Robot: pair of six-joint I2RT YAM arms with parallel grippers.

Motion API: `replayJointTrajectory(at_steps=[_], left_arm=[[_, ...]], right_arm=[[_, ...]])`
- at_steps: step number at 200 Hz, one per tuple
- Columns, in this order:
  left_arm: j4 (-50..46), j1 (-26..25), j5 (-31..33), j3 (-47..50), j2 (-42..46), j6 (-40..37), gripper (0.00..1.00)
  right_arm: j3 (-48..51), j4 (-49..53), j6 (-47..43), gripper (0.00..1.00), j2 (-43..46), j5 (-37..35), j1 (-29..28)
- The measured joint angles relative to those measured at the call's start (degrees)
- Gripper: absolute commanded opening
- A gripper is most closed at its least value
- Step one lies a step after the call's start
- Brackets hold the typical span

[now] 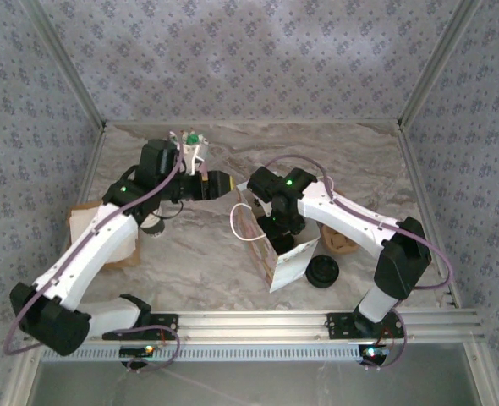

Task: Pack the takeout coffee

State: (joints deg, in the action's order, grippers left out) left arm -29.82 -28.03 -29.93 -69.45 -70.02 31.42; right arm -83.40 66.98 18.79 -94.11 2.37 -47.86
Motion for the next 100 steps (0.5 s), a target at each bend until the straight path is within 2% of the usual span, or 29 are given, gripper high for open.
replayJointTrajectory(at_steps=[46, 100], left_arm=[[-1.5, 1.5, -7.9, -4.2, -7.4, -2.5, 0.61], [-3.0, 1.5, -11.8, -5.0, -10.7, -4.0, 0.57]], right_arm=[[0.0, 0.0, 0.0, 0.71, 0.0, 0.0, 0.0], [0.0, -0.1, 0.0, 0.71, 0.0, 0.0, 0.0]])
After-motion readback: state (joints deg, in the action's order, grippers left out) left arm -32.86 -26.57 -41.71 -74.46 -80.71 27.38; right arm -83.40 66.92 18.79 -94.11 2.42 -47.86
